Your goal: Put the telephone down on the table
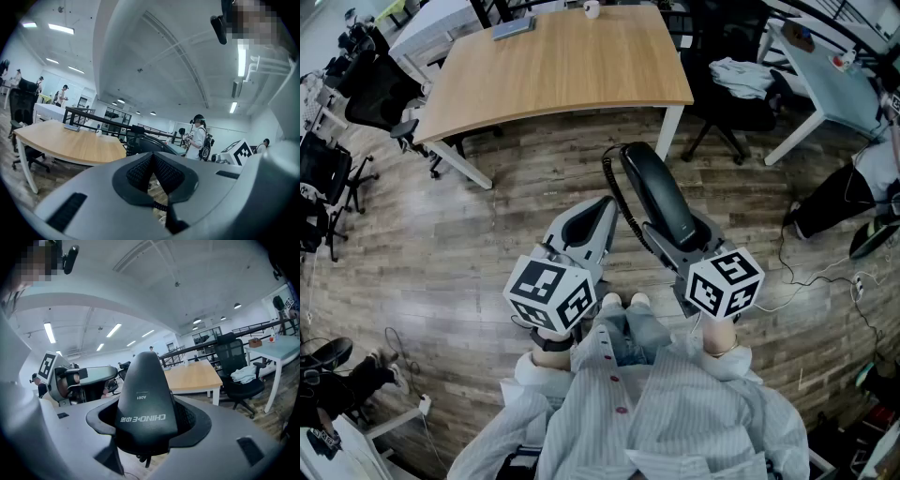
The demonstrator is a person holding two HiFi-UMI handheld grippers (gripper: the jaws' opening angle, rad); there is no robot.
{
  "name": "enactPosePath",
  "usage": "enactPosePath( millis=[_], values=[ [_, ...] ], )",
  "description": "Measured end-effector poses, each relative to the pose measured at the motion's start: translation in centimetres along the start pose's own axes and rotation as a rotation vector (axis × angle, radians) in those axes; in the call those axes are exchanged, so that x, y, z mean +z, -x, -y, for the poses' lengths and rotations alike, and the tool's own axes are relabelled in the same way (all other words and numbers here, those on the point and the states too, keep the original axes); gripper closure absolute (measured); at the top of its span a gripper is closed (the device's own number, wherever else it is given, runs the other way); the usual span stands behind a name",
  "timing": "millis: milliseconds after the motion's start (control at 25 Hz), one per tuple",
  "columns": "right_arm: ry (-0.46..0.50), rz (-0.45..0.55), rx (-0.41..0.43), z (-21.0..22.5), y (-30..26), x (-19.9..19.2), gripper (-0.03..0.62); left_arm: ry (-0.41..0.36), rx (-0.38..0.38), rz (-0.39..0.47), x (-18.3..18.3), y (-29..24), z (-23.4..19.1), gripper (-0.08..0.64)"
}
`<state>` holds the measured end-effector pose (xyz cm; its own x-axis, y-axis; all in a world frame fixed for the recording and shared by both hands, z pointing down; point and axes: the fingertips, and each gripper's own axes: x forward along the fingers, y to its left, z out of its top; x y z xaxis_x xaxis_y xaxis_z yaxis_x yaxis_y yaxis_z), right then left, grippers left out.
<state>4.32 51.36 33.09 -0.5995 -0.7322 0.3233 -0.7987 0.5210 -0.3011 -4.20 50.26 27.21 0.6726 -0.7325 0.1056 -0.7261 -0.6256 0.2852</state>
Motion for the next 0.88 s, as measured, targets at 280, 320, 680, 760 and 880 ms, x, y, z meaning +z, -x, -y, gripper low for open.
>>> enactPosePath(
  millis=[280, 320, 680, 760, 880],
  values=[
    [-0.041, 0.007, 0.032, 0.0, 0.4, -0.1, 0.285, 0.007, 0.001, -0.008, -0.4, -0.4, 0.6, 0.551],
    [-0.048, 0.009, 0.038, 0.1, 0.5, -0.1, 0.285, 0.006, 0.004, -0.006, -0.3, -0.5, 0.7, 0.551],
    [-0.046, 0.017, 0.097, 1.4, 0.8, 0.2, 0.285, -0.011, 0.053, 0.022, -0.3, -1.4, 1.2, 0.551],
    [-0.039, 0.016, 0.11, 1.6, 0.8, 0.4, 0.285, -0.009, 0.064, 0.032, -0.2, -1.5, 1.2, 0.551],
    [-0.032, 0.014, 0.127, 1.7, 1.0, 0.9, 0.285, -0.009, 0.077, 0.043, 0.1, -1.7, 1.5, 0.551]
  ],
)
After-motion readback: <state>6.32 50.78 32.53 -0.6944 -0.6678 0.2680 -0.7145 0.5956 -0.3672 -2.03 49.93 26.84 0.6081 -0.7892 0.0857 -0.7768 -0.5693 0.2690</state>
